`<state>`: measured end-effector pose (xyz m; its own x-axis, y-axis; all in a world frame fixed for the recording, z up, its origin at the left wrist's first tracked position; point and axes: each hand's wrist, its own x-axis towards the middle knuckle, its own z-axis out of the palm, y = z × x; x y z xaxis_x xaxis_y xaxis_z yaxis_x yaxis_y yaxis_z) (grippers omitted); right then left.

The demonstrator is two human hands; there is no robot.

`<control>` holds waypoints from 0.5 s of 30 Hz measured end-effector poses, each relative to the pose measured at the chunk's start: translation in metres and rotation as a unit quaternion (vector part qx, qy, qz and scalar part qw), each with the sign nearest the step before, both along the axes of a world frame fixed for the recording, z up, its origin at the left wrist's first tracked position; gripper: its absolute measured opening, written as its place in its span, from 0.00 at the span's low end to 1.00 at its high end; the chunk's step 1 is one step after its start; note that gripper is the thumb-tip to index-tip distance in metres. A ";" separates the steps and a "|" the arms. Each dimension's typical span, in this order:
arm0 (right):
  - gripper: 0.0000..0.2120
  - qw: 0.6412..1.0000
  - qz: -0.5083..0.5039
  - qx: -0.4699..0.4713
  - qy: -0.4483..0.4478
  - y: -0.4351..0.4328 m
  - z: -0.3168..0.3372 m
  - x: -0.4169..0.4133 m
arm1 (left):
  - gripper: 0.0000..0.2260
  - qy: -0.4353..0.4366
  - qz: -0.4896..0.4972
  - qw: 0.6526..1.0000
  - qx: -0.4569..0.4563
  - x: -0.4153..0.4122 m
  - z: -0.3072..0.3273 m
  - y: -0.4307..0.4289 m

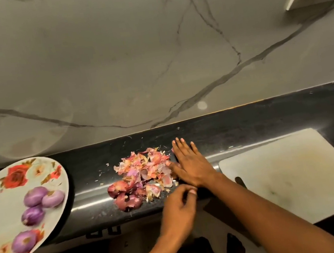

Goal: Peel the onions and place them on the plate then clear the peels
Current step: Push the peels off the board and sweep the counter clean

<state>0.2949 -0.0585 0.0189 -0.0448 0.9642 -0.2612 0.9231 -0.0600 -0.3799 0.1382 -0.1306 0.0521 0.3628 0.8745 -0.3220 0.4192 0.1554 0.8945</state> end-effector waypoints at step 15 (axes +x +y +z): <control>0.42 0.972 -0.210 0.079 0.066 -0.026 -0.010 -0.089 | 0.38 0.204 0.278 0.928 0.141 -0.103 -0.048 0.081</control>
